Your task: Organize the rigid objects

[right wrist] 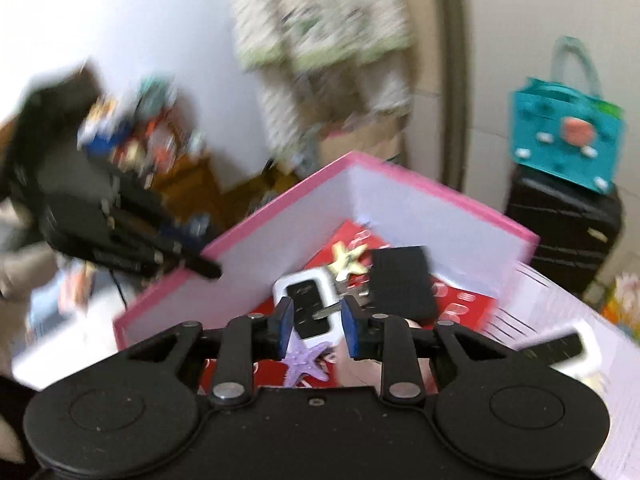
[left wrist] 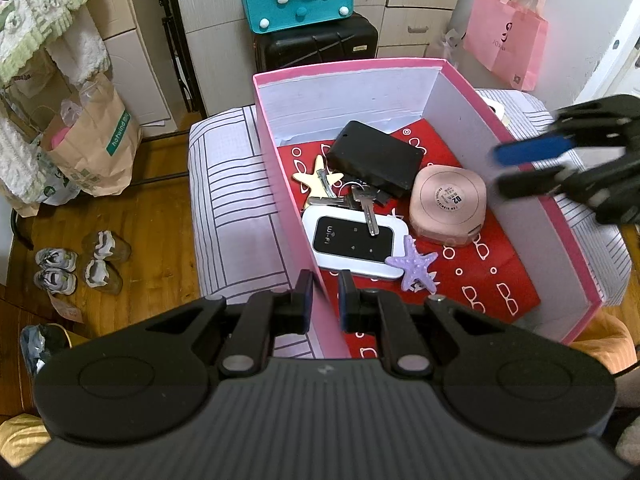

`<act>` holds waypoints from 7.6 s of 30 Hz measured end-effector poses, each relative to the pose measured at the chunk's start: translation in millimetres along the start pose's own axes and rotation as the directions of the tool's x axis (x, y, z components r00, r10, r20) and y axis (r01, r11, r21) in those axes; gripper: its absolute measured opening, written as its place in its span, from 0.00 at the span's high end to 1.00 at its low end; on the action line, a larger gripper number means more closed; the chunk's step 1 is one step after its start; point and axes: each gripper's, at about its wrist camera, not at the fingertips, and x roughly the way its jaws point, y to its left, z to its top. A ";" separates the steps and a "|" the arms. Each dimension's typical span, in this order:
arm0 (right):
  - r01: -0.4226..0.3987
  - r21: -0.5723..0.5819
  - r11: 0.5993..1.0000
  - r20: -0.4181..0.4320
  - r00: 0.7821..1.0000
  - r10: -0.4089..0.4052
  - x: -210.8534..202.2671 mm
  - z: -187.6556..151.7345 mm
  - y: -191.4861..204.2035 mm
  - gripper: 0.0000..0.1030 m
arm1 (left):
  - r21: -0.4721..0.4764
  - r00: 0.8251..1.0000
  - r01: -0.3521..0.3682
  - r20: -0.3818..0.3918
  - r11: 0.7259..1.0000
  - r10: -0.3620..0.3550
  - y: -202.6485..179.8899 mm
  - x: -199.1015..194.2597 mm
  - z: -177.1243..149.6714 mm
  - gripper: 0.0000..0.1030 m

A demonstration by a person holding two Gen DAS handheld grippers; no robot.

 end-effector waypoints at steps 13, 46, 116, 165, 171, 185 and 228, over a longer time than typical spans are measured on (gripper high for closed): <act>0.291 0.266 0.919 -0.046 0.956 -0.289 -44.0 -81.9 -82.6 0.54 | -0.029 1.000 -0.003 0.005 1.000 0.003 1.1 0.5 0.3 0.89; 0.292 0.297 0.909 -0.043 0.955 -0.293 34.3 -99.3 -114.0 0.42 | -0.052 0.999 -0.036 0.002 0.998 0.037 -4.3 1.4 -0.6 0.89; -0.021 -0.047 0.999 0.028 0.999 0.023 -44.0 -34.1 2.2 0.37 | -0.094 0.999 -0.046 -0.018 0.994 0.045 3.5 4.3 -0.4 0.92; 0.439 0.200 0.876 0.103 0.880 -0.464 -6.4 -141.3 -60.5 0.97 | 0.024 0.994 -0.110 0.008 0.994 0.110 -12.7 0.6 -5.9 0.91; 0.325 0.280 0.903 0.132 0.919 -0.372 -40.3 -116.6 -63.9 0.97 | 0.048 0.993 -0.117 0.041 0.992 0.115 -13.9 2.7 -8.0 0.92; 0.186 0.125 0.975 0.258 0.942 -0.213 -81.2 -24.7 0.4 0.96 | 0.022 0.996 -0.083 -0.024 0.996 0.084 -6.7 5.7 -1.8 0.89; 0.315 0.273 0.909 0.023 0.943 -0.333 -27.7 -22.1 -73.9 0.82 | 0.041 0.998 -0.058 -0.006 0.997 0.058 -10.2 8.7 -15.9 0.89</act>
